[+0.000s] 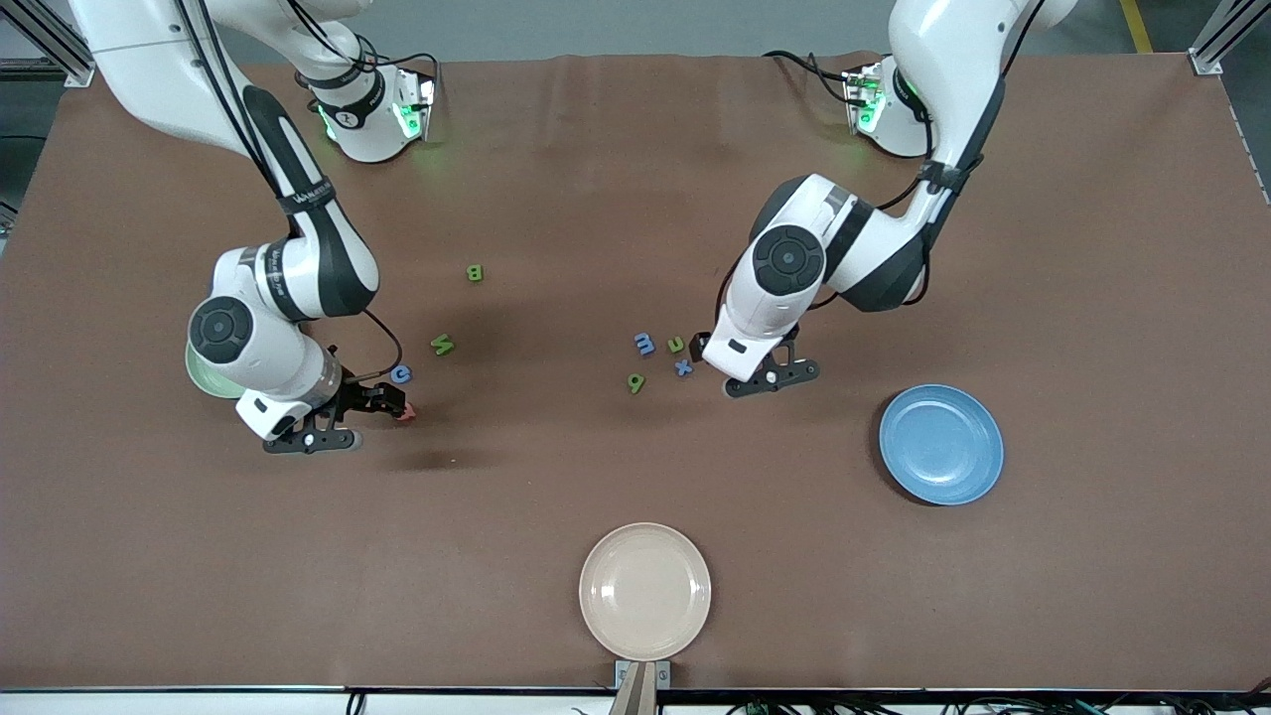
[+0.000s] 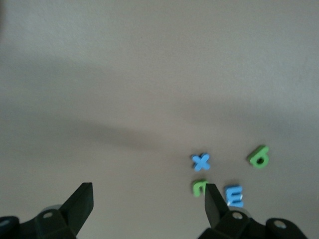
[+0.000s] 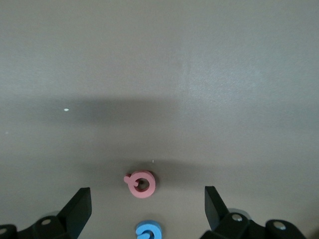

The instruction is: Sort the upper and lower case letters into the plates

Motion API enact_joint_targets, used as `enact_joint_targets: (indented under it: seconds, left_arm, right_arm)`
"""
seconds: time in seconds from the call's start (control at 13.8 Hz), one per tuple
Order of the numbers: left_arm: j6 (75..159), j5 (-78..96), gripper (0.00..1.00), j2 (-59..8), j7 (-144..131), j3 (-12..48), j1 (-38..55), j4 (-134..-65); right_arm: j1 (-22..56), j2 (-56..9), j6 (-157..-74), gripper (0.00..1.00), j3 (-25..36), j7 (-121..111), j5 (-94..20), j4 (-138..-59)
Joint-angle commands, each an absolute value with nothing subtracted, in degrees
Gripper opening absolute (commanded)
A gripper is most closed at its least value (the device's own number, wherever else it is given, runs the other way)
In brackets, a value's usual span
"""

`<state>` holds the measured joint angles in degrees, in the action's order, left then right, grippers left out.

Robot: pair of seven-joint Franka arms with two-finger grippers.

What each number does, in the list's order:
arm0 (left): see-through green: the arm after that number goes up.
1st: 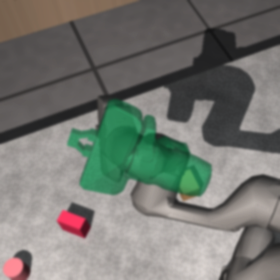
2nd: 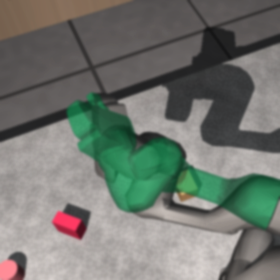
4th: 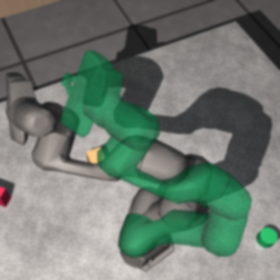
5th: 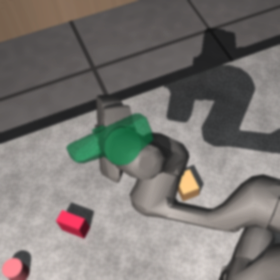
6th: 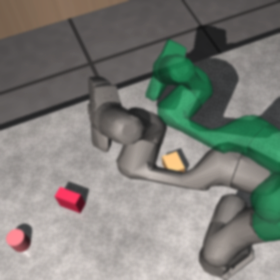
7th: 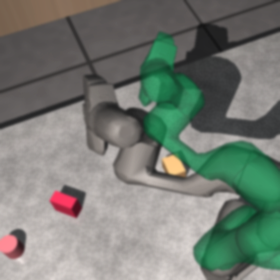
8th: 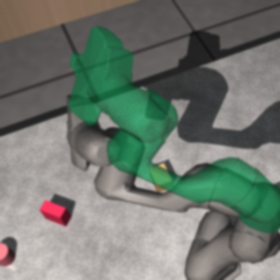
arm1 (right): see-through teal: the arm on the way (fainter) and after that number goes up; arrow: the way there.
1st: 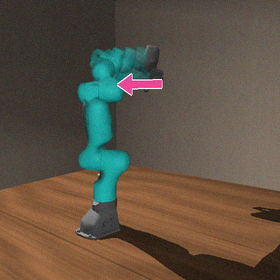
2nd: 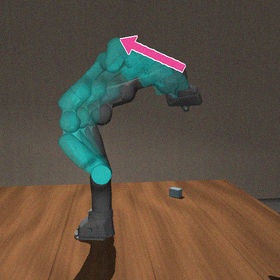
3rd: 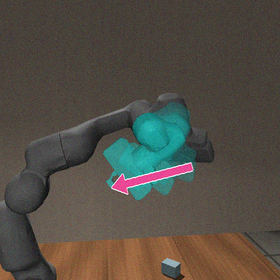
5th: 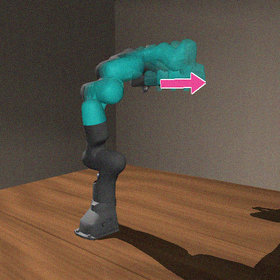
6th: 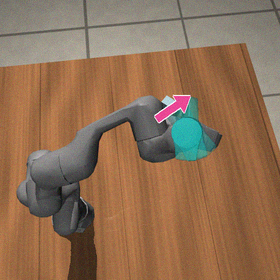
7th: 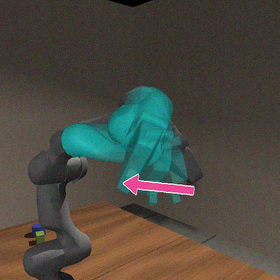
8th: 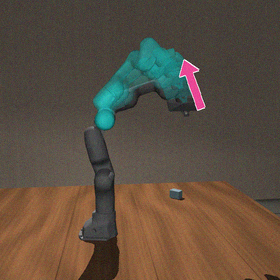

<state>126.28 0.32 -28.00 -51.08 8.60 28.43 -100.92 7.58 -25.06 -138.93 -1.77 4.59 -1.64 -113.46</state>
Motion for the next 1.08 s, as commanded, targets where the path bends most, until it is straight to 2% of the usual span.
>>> enact_joint_targets:
  seconds: [0.0, 0.36, 0.72, 1.01]
  left_arm:
    - [131.8, 0.5, 0.92, -31.2, -57.5, 8.2, 31.4, -102.0]
    - [138.2, 0.4, 0.86, -36.1, -63.0, 8.0, 33.9, -101.2]
    - [138.7, -0.2, 0.63, -39.7, -62.8, 8.0, 34.4, -98.3]
    - [138.7, -0.9, 0.61, -41.6, -63.0, 8.1, 34.5, -96.3]
  right_arm:
    - [9.0, -26.9, -140.3, 1.00, -1.6, 5.1, -2.7, -113.3]
    - [10.5, -29.0, -139.7, 1.00, -1.5, 1.4, -2.0, -113.7]
    - [8.0, -30.7, -140.2, 1.00, -1.5, -25.1, -1.8, -113.3]
    - [8.7, -32.0, -140.7, 1.00, -1.5, -25.2, -2.0, -113.0]
